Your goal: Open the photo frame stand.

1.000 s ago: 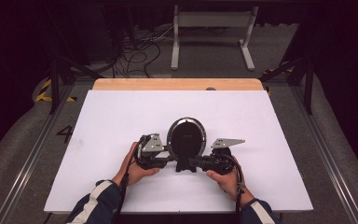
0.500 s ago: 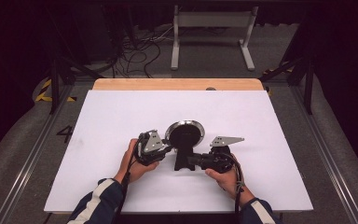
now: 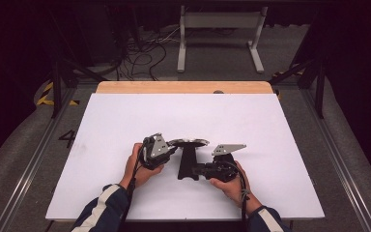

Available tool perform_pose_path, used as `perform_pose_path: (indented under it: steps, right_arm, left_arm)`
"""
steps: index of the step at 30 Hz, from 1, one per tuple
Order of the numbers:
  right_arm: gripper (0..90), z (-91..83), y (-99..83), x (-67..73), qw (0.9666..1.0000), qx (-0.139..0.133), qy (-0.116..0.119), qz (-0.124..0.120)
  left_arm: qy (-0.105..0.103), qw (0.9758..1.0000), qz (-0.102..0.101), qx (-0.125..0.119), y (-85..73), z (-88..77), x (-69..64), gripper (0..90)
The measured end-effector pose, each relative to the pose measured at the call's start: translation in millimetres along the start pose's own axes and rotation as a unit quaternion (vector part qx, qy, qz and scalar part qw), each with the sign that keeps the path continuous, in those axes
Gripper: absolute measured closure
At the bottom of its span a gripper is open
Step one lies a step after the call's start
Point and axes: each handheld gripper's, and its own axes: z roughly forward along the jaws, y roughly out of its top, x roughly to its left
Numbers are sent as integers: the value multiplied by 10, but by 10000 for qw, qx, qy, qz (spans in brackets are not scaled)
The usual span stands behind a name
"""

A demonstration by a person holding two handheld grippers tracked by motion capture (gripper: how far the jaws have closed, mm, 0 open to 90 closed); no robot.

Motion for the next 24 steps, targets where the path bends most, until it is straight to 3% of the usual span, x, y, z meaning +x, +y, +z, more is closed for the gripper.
perform_pose_path:
  steps: [7, 19, 22, 24]
  right_arm:
    - [797, -4, -17, -16, 10000, -36, 37, 56]
    - [795, -9, -43, -14, 10000, -64, -15, 57]
    - [793, -10, -44, -3, 10000, -57, -58, 34]
    - [793, -11, -45, -2, 10000, -60, -70, 20]
  left_arm:
    - [35, 10000, 72, 17, 2, 9, -6, 745]
    - [-60, 10000, 14, -37, -22, 26, 23, 768]
    - [-94, 9999, -30, -64, -29, 26, 32, 769]
    - [-195, 9993, -271, -167, -52, 26, 53, 769]
